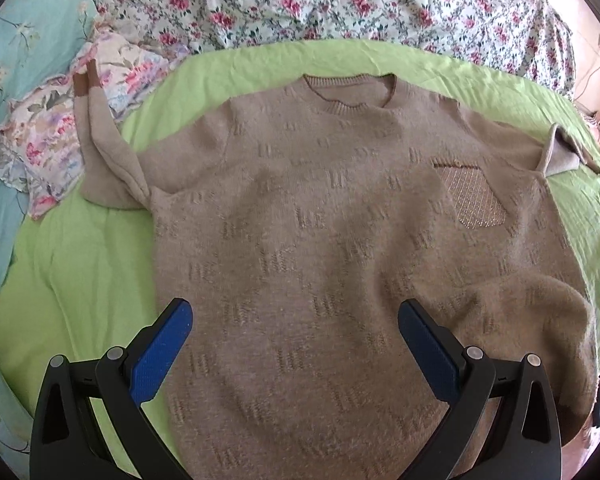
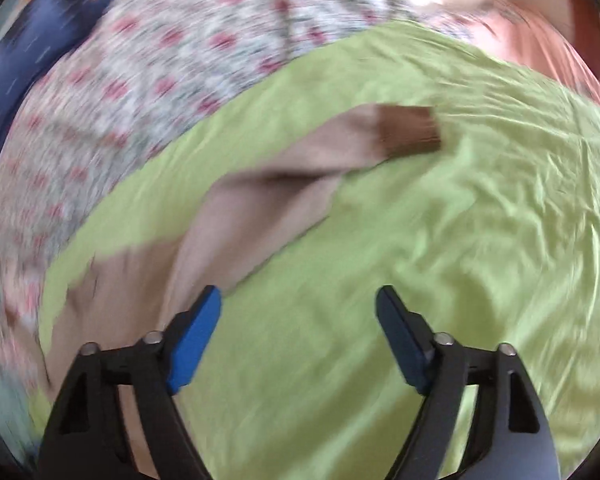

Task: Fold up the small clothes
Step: 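Grasp the brown cuff of the sweater sleeve with the right gripper, then carry the held sleeve across the sweater body toward the left tool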

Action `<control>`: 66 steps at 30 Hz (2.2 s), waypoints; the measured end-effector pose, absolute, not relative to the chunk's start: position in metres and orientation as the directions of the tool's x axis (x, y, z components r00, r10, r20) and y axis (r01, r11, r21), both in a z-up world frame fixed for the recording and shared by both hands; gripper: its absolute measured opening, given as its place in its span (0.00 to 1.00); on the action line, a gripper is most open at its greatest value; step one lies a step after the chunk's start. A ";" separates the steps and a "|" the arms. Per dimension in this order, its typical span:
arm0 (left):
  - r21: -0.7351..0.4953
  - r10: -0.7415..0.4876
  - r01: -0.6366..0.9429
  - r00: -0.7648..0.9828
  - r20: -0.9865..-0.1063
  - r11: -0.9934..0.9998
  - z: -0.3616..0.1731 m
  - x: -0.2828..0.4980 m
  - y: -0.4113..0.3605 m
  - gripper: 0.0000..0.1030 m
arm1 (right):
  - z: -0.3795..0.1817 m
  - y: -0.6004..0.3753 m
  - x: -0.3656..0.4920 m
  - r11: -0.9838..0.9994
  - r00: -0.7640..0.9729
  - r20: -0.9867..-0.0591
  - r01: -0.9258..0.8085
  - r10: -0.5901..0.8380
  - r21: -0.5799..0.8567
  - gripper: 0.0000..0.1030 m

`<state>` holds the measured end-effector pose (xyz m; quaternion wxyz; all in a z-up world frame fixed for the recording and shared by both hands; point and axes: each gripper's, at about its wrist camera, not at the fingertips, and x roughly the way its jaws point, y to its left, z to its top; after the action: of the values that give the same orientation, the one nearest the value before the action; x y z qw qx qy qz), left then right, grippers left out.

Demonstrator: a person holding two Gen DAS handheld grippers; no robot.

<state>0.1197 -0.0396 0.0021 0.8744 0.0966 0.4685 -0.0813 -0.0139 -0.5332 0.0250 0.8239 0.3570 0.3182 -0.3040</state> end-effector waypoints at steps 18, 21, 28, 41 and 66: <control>0.102 -0.019 0.226 0.481 -0.876 0.969 -0.021 0.150 -0.052 1.00 | 0.029 -0.640 0.067 0.479 0.575 -0.730 0.791 -0.370 0.380 0.08; 0.080 -0.044 0.229 0.488 -0.872 0.970 -0.019 0.152 -0.052 1.00 | 0.052 -0.604 0.090 0.606 0.647 -0.692 0.701 -0.320 0.375 0.08; 0.037 -0.088 0.236 0.497 -0.863 0.971 -0.014 0.148 -0.050 1.00 | 0.081 -0.468 0.161 0.831 0.759 -0.651 0.366 -0.006 0.419 0.08; -0.056 -0.143 0.187 0.496 -0.856 0.981 -0.014 0.143 -0.013 1.00 | 0.049 -0.204 0.252 0.835 0.583 -0.630 -0.171 0.514 0.523 0.08; -0.434 -0.461 0.166 0.437 -0.773 0.886 -0.049 0.279 -0.012 0.60 | 0.027 -0.283 0.137 0.799 0.717 -0.617 0.142 0.324 0.585 0.54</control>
<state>0.2792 -0.0115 -0.0490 0.8345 -0.1482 0.4963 -0.1878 0.1374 -0.2826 0.0270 0.8720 0.3129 0.3727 0.0523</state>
